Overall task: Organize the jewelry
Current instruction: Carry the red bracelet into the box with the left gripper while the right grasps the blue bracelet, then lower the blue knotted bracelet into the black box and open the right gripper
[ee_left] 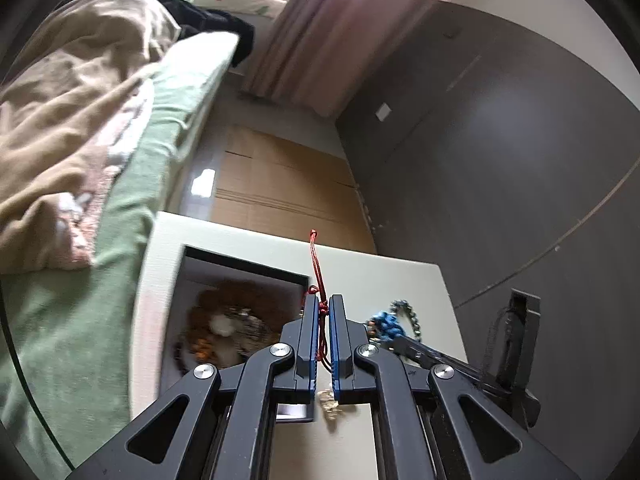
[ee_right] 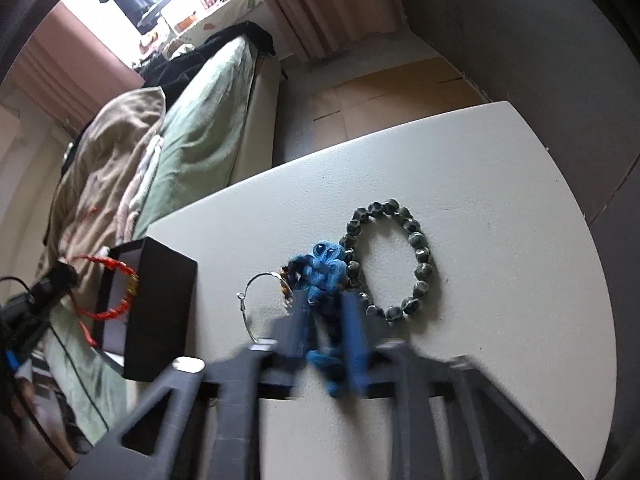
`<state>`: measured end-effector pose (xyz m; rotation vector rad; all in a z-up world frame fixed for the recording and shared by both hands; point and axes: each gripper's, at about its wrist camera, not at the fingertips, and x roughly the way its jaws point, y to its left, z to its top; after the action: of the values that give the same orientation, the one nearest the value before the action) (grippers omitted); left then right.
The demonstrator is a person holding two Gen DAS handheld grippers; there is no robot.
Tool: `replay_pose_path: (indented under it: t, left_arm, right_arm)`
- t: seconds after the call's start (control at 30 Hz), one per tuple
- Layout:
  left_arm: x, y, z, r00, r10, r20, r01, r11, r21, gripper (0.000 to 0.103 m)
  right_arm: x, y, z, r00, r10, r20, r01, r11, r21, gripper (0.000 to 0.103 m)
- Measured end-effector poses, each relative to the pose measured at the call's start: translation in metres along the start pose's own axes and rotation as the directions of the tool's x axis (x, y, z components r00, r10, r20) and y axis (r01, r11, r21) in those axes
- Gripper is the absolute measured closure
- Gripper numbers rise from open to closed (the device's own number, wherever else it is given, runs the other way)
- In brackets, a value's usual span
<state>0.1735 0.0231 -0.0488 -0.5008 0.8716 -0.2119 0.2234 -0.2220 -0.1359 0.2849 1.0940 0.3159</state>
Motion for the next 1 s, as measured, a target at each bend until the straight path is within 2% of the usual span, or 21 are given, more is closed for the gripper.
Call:
replay_pose_path:
  t: [0.17,0.33,0.47,0.5,0.57,0.6,0.63,0.67,0.87,1.0]
  left_arm:
    - [-0.006,0.013,0.001,1.000,0.030,0.002,-0.030,0.999,-0.018,0.099]
    - [-0.004,0.017,0.000,0.999,0.043,0.020,-0.042,0.999,-0.021,0.098]
    - [0.004,0.027,-0.002,0.998,0.045,-0.042,-0.048,0.996,-0.077,0.097]
    - [0.003,0.028,-0.003,0.998,0.053,-0.047,-0.057,0.995,-0.081,0.092]
    - [-0.001,0.031,-0.004,0.997,0.071,-0.041,-0.074,0.994,-0.085,0.072]
    - [-0.006,0.031,-0.004,0.997,0.066,-0.028,-0.069,0.994,-0.087,0.051]
    - [-0.012,0.032,-0.005,0.998,0.061,-0.010,-0.062,0.994,-0.090,0.036]
    - [-0.016,0.032,-0.005,0.998,0.060,0.004,-0.059,0.994,-0.091,0.033]
    - [-0.035,0.039,-0.004,0.996,0.086,0.034,-0.082,0.992,-0.097,0.033]
    - [-0.043,0.044,-0.003,0.995,0.091,0.047,-0.086,0.991,-0.102,0.033]
  right_arm:
    - [-0.018,0.005,0.001,0.998,0.008,0.055,-0.008,1.000,-0.009,0.090]
    - [-0.041,0.014,0.000,0.991,0.065,0.116,-0.065,0.998,-0.004,0.090]
    - [-0.056,0.026,-0.002,0.982,0.107,0.154,-0.107,0.994,-0.013,0.090]
    - [-0.060,0.029,-0.003,0.978,0.124,0.165,-0.123,0.992,-0.016,0.090]
    - [-0.067,0.033,-0.004,0.971,0.155,0.181,-0.154,0.988,-0.020,0.090]
    - [-0.069,0.035,-0.004,0.967,0.170,0.188,-0.169,0.985,-0.022,0.090]
    - [-0.071,0.038,-0.005,0.962,0.187,0.196,-0.186,0.982,-0.025,0.090]
    - [-0.073,0.042,-0.006,0.958,0.204,0.203,-0.202,0.979,-0.030,0.090]
    - [-0.075,0.068,-0.009,0.931,0.301,0.205,-0.296,0.954,-0.057,0.090]
    - [-0.066,0.086,-0.013,0.925,0.331,0.187,-0.323,0.944,-0.074,0.090]
